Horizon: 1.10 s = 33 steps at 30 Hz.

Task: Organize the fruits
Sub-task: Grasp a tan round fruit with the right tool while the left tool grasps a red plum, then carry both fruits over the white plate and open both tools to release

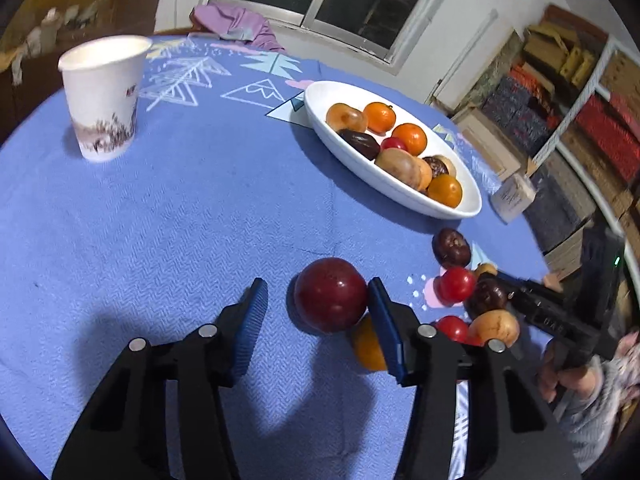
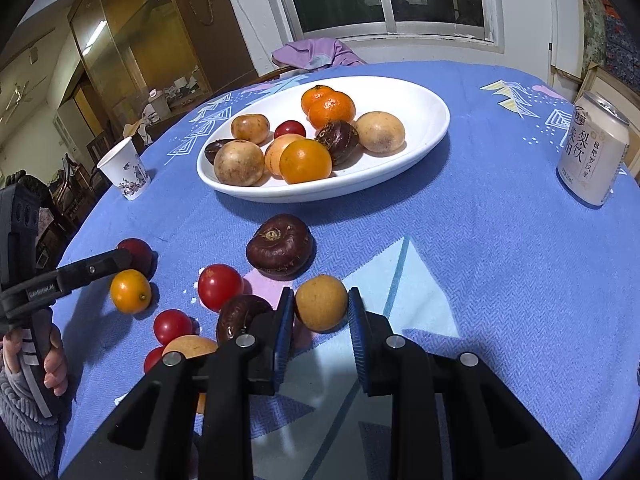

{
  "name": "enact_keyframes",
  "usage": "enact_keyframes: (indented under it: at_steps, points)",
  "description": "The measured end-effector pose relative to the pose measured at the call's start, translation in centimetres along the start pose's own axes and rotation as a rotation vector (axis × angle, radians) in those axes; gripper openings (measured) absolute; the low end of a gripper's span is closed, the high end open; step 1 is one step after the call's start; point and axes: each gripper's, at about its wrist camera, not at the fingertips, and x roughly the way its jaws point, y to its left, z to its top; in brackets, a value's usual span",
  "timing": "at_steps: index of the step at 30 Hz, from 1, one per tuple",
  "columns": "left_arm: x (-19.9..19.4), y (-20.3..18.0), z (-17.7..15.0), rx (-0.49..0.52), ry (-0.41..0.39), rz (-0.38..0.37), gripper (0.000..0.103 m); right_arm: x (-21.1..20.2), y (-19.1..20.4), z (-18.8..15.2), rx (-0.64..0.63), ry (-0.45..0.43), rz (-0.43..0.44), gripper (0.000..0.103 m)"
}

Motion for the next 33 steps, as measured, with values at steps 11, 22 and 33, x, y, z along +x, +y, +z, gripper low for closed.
enact_keyframes:
  at_steps: [11,22,33]
  points:
    - [-0.2,-2.4,-0.5,0.090,-0.017,0.000,0.050,0.0,0.0,0.0,-0.006,-0.002,-0.008,0.028]
    - [-0.1,-3.1,-0.7,0.091,-0.035,0.000,0.034,-2.5,-1.2,0.9,0.056,-0.070,0.036,0.028]
    - [0.5,-4.4,-0.9,0.146,-0.020,0.000,0.038,-2.9,-1.3,0.9,0.078,-0.083,0.054,0.028]
